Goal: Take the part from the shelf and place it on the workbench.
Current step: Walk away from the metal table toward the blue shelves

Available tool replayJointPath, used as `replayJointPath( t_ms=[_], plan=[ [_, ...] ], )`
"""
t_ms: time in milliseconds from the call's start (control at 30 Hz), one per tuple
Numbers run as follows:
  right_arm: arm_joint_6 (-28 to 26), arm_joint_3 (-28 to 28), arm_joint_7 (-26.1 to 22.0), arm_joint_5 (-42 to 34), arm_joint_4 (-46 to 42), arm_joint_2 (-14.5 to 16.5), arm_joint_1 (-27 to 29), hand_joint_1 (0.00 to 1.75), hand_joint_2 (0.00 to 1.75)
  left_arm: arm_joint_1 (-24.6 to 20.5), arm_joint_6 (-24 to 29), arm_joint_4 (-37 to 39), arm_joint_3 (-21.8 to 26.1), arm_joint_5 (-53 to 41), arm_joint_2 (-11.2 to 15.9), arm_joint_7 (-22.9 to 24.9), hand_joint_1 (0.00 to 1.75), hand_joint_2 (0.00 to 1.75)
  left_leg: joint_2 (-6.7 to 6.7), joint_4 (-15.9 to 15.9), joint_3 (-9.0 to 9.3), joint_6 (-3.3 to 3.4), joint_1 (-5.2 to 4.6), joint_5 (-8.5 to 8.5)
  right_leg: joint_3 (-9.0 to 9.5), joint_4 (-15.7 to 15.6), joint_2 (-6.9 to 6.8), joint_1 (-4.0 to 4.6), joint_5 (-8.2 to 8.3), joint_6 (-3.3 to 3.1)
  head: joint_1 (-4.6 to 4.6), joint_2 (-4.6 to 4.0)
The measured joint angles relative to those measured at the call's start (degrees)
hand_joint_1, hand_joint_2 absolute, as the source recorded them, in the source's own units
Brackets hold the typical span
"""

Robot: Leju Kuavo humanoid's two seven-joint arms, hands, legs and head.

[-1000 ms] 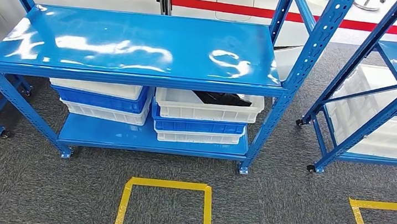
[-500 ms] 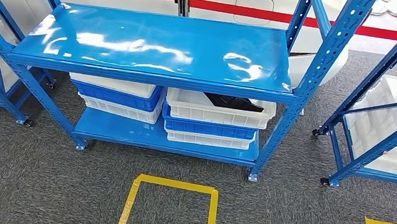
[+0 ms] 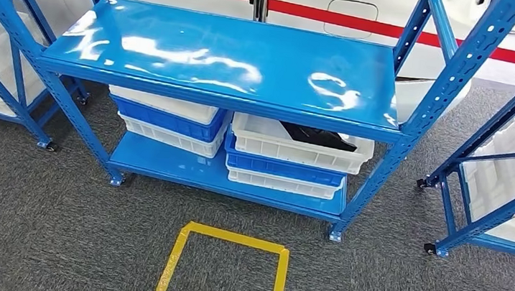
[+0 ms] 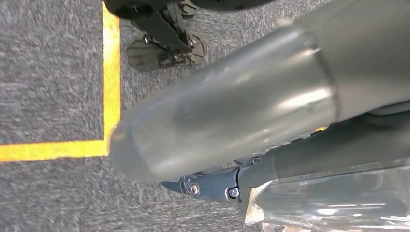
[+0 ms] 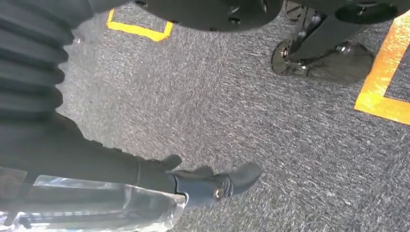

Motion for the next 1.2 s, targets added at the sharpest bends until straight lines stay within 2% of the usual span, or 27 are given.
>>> replayJointPath(
  t_ms=[67,133,167,200,233,267,300,333,367,467,500,533,600,633,667,700,733,800,867,967,1067,1200],
  plan=[
    [-0.11,0.00,0.02,-0.01,-0.01,-0.04,0.06,0.00,0.00,-0.08,0.00,0.00,0.01,0.02,-0.04,0.01,0.00,0.00,-0.18,-1.02,0.42,0.37,0.32,0.76,-2.21,4.49,1.30,0.00,-2.24,-0.13,0.14,0.01],
    [-0.19,0.00,0.07,-0.02,0.01,-0.08,0.23,0.00,0.00,-0.13,-0.01,0.00,0.01,0.05,-0.05,0.01,0.00,0.00,-0.50,-1.12,0.32,0.54,0.25,0.86,-5.90,11.93,2.15,-0.24,-5.22,-0.31,0.21,0.00],
    [-0.19,0.00,0.11,-0.04,0.01,-0.09,0.35,0.00,0.00,-0.12,-0.02,0.00,0.02,0.07,-0.05,0.01,0.00,0.44,-0.72,-1.10,0.31,0.54,0.24,0.84,-7.17,14.41,2.26,-0.36,-5.87,-0.07,0.21,-0.01],
    [-0.18,-0.01,0.18,-0.09,0.01,-0.11,0.45,0.00,0.00,-0.10,-0.04,0.01,0.02,0.07,-0.06,0.01,0.00,0.87,-0.97,-1.06,0.33,0.50,0.25,0.81,-7.50,14.90,2.30,-0.48,-5.63,0.42,0.21,-0.01],
    [-0.17,-0.02,0.25,-0.15,0.01,-0.16,0.52,0.00,0.00,-0.08,-0.08,0.01,0.02,0.08,-0.08,0.02,0.00,1.31,-1.21,-1.02,0.39,0.42,0.28,0.76,-6.65,13.03,2.31,-0.62,-4.49,1.06,0.23,-0.01],
    [-0.16,-0.04,0.31,-0.24,0.01,-0.23,0.55,0.00,0.44,-0.08,-0.16,0.02,0.02,0.08,-0.10,0.02,0.00,1.75,-1.45,-0.92,0.48,0.27,0.30,0.66,-4.85,9.26,2.32,-0.82,-2.81,1.72,0.23,-0.01],
    [-0.14,-0.07,0.36,-0.34,0.01,-0.29,0.54,0.00,0.87,-0.08,-0.31,0.03,0.02,0.09,-0.12,0.03,0.00,1.75,-1.64,-0.74,0.50,0.03,0.25,0.51,-2.92,5.09,2.36,-1.01,-1.25,2.18,0.27,0.00],
    [-0.09,-0.09,0.38,-0.44,0.01,-0.33,0.51,0.00,1.31,-0.08,-0.50,0.04,0.02,0.10,-0.14,0.01,0.00,1.75,-1.79,-0.46,0.46,-0.32,0.12,0.23,-1.36,1.76,2.44,-1.10,-0.09,2.18,0.27,0.00],
    [-0.03,-0.12,0.39,-0.52,0.01,-0.33,0.46,0.00,1.75,-0.09,-0.75,0.04,0.02,0.10,-0.15,-0.02,0.00,1.75,-1.89,-0.20,0.40,-0.67,0.00,-0.03,-0.38,-0.30,2.53,-1.12,0.53,1.87,0.22,0.01],
    [0.41,-0.19,0.48,-0.99,-0.01,-0.35,0.37,0.00,1.75,0.05,-1.52,0.01,-0.26,0.10,-0.02,0.64,0.00,1.75,-1.94,0.21,0.37,-1.64,0.17,-0.54,0.15,-1.03,2.61,-0.96,0.69,0.27,0.14,0.01],
    [0.61,-0.21,0.52,-1.32,-0.07,-0.38,0.41,0.00,1.75,0.24,-1.74,-0.02,-0.79,0.48,0.09,1.11,0.00,1.31,-1.85,0.75,0.25,-1.96,0.35,-0.98,0.27,-1.11,2.58,-1.08,0.75,-0.07,0.09,0.01],
    [0.82,-0.22,0.56,-1.71,-0.19,-0.39,0.49,0.00,1.31,0.48,-2.00,-0.04,-1.60,1.17,0.20,1.62,0.00,0.87,-1.70,2.22,-0.34,-2.28,0.52,-2.00,0.42,-1.19,2.53,-1.25,0.82,-0.46,-0.05,0.00],
    [1.28,-0.21,0.57,-2.61,-0.61,-0.41,0.66,0.00,0.44,1.17,-2.40,-0.07,-3.83,3.56,0.42,2.60,0.00,0.00,-1.33,8.48,-3.26,-2.96,0.81,-5.50,0.48,-1.23,2.44,-1.28,0.79,-1.03,-0.34,0.00],
    [1.53,-0.20,0.57,-3.06,-0.93,-0.42,0.71,0.00,0.00,1.63,-2.63,-0.07,-4.94,4.93,0.52,3.10,0.00,0.00,-1.23,12.29,-5.23,-3.24,0.95,-7.18,0.48,-1.22,2.41,-1.21,0.73,-1.26,-0.42,0.00],
    [1.77,-0.19,0.57,-3.55,-1.34,-0.45,0.73,0.00,0.00,2.22,-2.81,-0.05,-6.09,6.43,0.67,3.61,0.00,0.00,-1.18,15.13,-6.81,-3.43,1.07,-8.00,0.50,-1.20,2.41,-1.17,0.68,-1.32,-0.41,0.00],
    [1.97,-0.16,0.57,-3.99,-1.87,-0.49,0.72,0.00,0.00,2.88,-3.00,-0.03,-7.23,7.89,0.81,4.08,0.00,0.00,-1.14,16.09,-7.54,-3.54,1.18,-7.69,0.56,-1.19,2.42,-1.15,0.59,-1.33,-0.43,0.00],
    [2.19,-0.13,0.57,-4.44,-2.47,-0.53,0.69,0.00,0.00,3.54,-3.22,0.00,-8.39,9.34,0.95,4.54,0.00,0.00,-1.08,14.83,-7.17,-3.56,1.27,-6.31,0.69,-1.19,2.45,-1.17,0.50,-1.31,-0.44,0.00],
    [2.67,-0.04,0.53,-5.30,-3.75,-0.61,0.60,0.00,0.00,4.69,-3.59,0.05,-10.80,12.12,1.24,5.41,0.00,0.00,-0.75,7.51,-3.94,-3.40,1.39,-2.20,1.08,-1.20,2.48,-1.22,0.21,-1.02,-0.44,0.01],
    [3.10,0.09,0.46,-6.21,-4.89,-0.69,0.53,0.00,0.00,5.53,-3.98,0.07,-13.26,14.95,1.53,6.29,0.00,0.00,-0.54,1.74,-1.27,-3.04,1.16,-0.02,1.16,-1.14,2.38,-0.88,-0.21,-0.49,-0.38,0.01],
    [3.81,0.58,0.36,-7.72,-6.08,-1.04,0.71,0.00,0.00,6.68,-4.58,0.01,-17.34,19.64,1.91,7.76,0.00,0.00,-0.76,0.66,-0.75,-2.85,0.59,0.05,0.90,-1.09,2.17,-0.24,-0.75,-0.29,-0.29,0.01],
    [4.53,1.27,0.27,-9.17,-6.73,-1.32,1.52,0.00,0.00,7.48,-5.16,-0.37,-21.53,24.18,2.55,9.15,0.00,0.00,-0.93,0.69,-0.73,-2.39,-0.03,-0.01,1.15,-1.35,2.09,-0.26,-0.64,-0.02,-0.33,0.00],
    [5.47,2.18,0.13,-11.09,-7.48,-1.61,2.99,0.00,0.00,8.22,-5.91,-1.39,-27.29,30.22,3.40,11.03,0.00,0.00,-0.94,0.70,-0.73,-1.92,-0.30,-0.11,1.40,-1.69,2.10,-0.38,-0.52,0.20,-0.32,0.01]
  ],
)
